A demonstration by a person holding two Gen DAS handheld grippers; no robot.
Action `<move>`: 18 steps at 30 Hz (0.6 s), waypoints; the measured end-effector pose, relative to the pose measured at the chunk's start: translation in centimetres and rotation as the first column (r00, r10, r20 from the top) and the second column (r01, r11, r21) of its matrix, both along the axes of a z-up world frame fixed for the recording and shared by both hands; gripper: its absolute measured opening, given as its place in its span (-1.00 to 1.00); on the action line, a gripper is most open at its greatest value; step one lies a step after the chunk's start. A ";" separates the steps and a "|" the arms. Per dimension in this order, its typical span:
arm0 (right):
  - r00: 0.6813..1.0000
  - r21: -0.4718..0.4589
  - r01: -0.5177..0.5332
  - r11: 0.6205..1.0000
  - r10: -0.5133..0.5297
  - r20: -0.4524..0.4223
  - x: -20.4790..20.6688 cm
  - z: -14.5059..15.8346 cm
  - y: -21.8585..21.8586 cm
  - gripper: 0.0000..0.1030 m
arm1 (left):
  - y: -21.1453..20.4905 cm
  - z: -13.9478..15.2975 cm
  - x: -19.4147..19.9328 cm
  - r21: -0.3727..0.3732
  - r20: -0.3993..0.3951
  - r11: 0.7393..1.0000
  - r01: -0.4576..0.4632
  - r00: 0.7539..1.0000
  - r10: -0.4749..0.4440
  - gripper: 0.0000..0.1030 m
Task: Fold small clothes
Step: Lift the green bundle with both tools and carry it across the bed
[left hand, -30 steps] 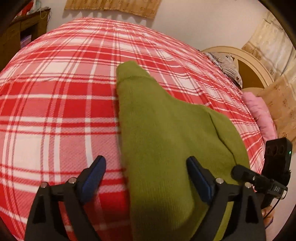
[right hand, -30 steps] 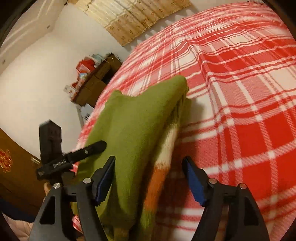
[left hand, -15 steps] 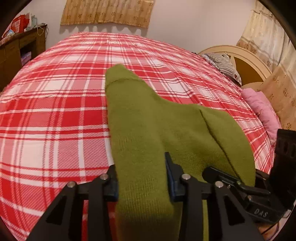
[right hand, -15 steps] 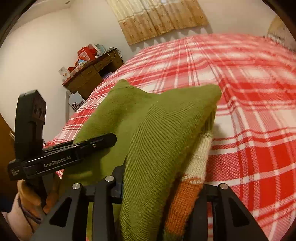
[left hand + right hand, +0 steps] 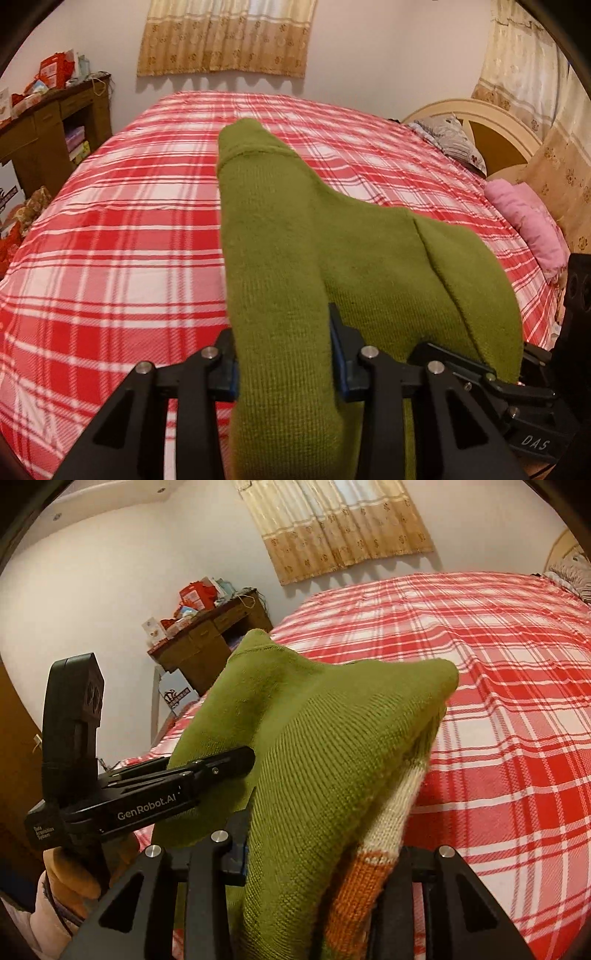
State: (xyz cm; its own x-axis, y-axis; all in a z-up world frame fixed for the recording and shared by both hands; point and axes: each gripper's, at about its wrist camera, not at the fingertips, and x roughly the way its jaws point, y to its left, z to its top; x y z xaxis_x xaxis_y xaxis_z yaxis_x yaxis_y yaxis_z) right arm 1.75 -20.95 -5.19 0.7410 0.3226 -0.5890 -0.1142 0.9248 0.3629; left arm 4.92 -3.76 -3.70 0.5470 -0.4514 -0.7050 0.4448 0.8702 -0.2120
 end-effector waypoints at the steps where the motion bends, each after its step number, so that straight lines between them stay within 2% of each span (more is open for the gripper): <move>1: 1.000 -0.001 -0.004 1.000 0.004 0.002 -0.2 0.1 0.4 -0.26 | 0.5 0.1 -0.3 -0.003 0.002 1.000 -0.006 1.000 0.006 -0.27; 9: 0.997 -0.025 -0.080 0.997 0.080 0.001 -1.5 0.6 5.0 -0.26 | 4.9 -0.6 -1.9 -0.033 -0.010 0.997 -0.064 0.998 0.063 -0.27; 18: 0.976 -0.071 -0.217 0.974 0.218 0.015 0.8 1.6 11.9 -0.26 | 11.2 -0.6 -1.4 -0.057 -0.004 0.981 -0.186 0.982 0.186 -0.27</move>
State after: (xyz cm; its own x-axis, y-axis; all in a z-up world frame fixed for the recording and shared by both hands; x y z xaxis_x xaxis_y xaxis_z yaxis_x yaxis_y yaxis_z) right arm 2.57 -9.00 -3.63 0.6710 0.4367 -0.5992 -0.3228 0.8996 0.2942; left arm 3.51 7.47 -4.32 0.6261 -0.3811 -0.6803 0.2764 0.9242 -0.2634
